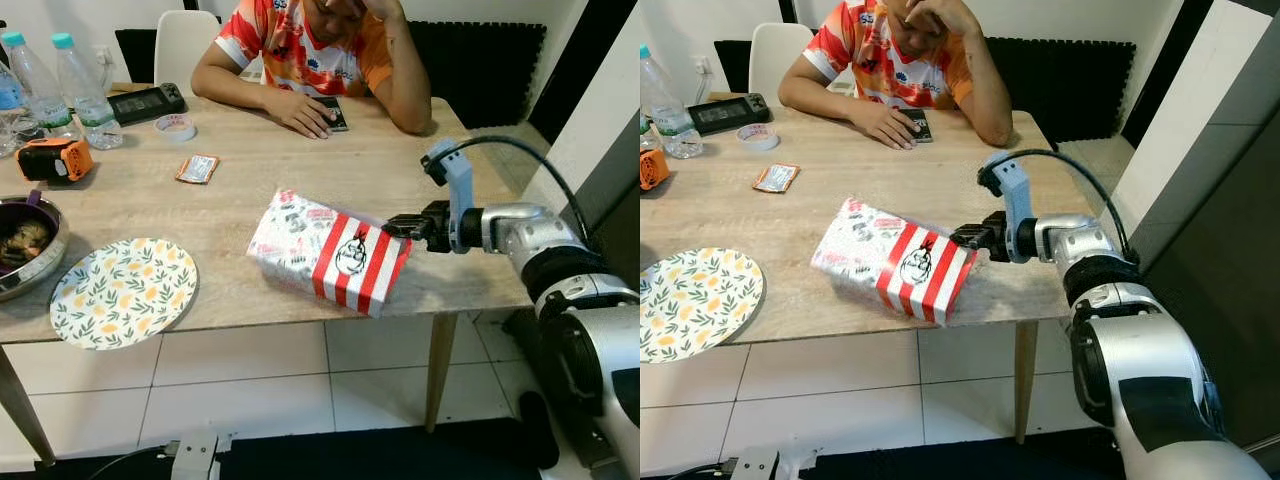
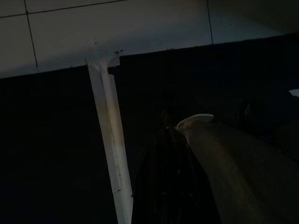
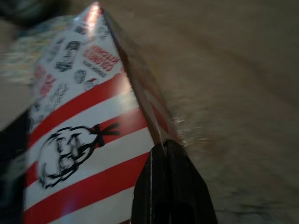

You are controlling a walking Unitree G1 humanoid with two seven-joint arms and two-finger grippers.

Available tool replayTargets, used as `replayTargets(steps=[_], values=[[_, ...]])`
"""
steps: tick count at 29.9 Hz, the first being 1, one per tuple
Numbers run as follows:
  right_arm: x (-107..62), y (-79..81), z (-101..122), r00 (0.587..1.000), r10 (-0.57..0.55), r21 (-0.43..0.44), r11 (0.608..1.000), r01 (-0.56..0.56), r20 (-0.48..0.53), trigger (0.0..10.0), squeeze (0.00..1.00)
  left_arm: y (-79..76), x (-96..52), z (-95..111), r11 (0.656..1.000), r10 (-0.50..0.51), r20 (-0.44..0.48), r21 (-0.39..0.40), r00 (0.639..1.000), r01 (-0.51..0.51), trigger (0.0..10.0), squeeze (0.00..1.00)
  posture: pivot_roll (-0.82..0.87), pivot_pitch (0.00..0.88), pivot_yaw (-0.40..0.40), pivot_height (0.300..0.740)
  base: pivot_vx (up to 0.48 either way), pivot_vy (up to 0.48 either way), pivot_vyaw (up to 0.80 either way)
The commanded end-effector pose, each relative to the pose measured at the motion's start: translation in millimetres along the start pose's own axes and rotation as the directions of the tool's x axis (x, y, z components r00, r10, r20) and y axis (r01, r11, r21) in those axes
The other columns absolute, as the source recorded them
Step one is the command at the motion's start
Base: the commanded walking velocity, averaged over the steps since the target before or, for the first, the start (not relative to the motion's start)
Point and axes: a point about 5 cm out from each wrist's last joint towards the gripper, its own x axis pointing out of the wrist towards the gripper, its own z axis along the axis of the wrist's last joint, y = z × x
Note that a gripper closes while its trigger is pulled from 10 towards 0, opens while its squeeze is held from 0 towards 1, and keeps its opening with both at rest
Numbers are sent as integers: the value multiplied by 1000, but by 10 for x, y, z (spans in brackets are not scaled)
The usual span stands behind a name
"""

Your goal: Restocking fridge

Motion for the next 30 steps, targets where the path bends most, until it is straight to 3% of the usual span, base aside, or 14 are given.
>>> replayTargets(steps=[1,5,13,15,17,20,21,26,30], values=[[-16,35,-27,997,78,19,997,-77,-22,0,0,-50,-20,-97,1000,-15,-34,-10,999,15,10000,0,45,116,-81,740,0,0,0],[11,133,-222,954,270,54,963,-265,-134,0,0,-64,-27,-113,1000,-20,-35,-9,999,20,10000,0,45,119,-79,740,0,0,0],[35,264,-475,889,412,102,911,-399,-199,0,0,-66,-28,-113,1000,-23,-35,-5,999,22,10000,0,45,122,-77,740,0,0,0],[28,428,-632,846,486,122,874,-470,-221,0,0,-72,-29,-117,1000,-25,-37,-3,999,25,10000,0,45,122,-76,740,0,0,0],[28,428,-632,846,486,122,874,-470,-221,0,0,-72,-29,-117,1000,-25,-37,-3,999,25,10000,0,45,122,-76,740,0,0,0],[35,504,-828,825,503,140,864,-484,-257,0,0,-82,-29,-124,1000,-28,-39,-1,999,28,10000,0,44,118,-77,740,0,0,0],[24,521,-1074,821,488,168,873,-458,-295,0,0,-98,-27,-130,1000,-30,-41,-2,999,29,10000,0,44,116,-80,740,0,0,0],[-48,546,-1419,852,427,211,902,-376,-303,0,0,-122,-22,-132,999,-32,-42,-5,999,31,10000,0,44,112,-80,740,0,0,0],[-147,637,-1561,870,394,226,914,-337,-295,0,0,-133,-17,-132,999,-36,-47,-1,998,36,10000,0,38,110,-72,740,0,0,0]])
